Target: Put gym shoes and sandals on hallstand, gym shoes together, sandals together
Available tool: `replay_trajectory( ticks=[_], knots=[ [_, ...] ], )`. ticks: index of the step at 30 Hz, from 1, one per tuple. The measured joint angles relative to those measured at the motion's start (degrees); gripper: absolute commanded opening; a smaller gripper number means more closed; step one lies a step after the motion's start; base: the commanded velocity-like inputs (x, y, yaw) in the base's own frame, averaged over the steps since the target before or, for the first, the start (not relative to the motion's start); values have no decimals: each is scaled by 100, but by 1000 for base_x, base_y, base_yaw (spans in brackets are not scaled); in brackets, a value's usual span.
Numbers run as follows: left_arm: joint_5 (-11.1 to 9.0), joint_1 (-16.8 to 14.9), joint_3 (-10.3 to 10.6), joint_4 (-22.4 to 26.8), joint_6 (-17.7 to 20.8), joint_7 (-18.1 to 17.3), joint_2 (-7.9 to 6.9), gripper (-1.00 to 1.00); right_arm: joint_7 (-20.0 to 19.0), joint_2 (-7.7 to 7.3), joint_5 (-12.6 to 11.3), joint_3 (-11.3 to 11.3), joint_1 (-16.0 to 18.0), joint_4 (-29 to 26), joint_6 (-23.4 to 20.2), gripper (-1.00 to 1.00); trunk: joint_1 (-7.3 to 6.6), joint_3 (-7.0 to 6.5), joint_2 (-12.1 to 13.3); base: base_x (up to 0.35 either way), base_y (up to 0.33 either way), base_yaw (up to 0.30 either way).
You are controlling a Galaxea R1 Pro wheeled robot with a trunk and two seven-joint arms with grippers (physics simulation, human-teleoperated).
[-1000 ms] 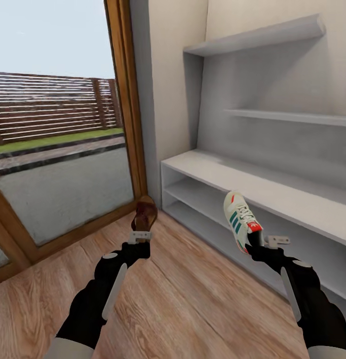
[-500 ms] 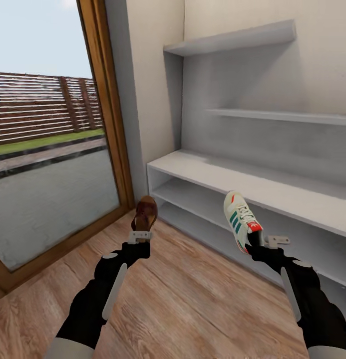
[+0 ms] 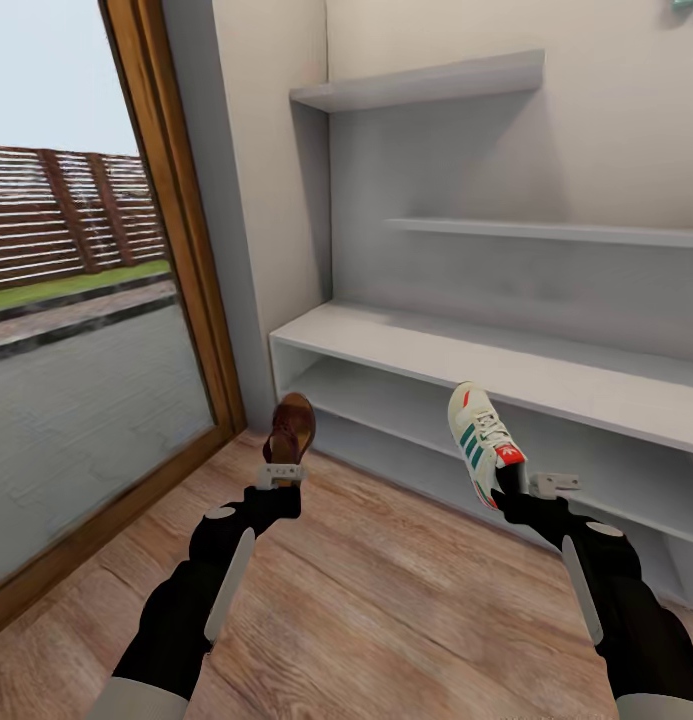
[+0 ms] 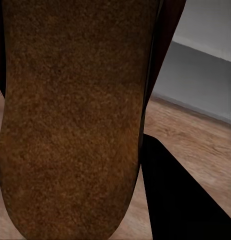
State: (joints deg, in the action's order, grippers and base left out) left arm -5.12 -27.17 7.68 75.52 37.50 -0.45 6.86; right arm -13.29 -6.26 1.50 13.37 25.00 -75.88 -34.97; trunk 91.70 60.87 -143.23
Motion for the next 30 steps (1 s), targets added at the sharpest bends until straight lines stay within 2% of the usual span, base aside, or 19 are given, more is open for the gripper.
replay_trajectory(
  ticks=[12, 30],
  knots=[
    [1, 1, 0, 0, 0, 2, 0, -100, 0, 0, 0, 0, 0, 2, 1, -100, 0, 0, 0, 112, 333, -300],
    [1, 2, 0, 1, 0, 3, 0, -100, 0, 0, 0, 0, 0, 0, 1, -100, 1, 0, 0, 5, 333, -300]
  ],
)
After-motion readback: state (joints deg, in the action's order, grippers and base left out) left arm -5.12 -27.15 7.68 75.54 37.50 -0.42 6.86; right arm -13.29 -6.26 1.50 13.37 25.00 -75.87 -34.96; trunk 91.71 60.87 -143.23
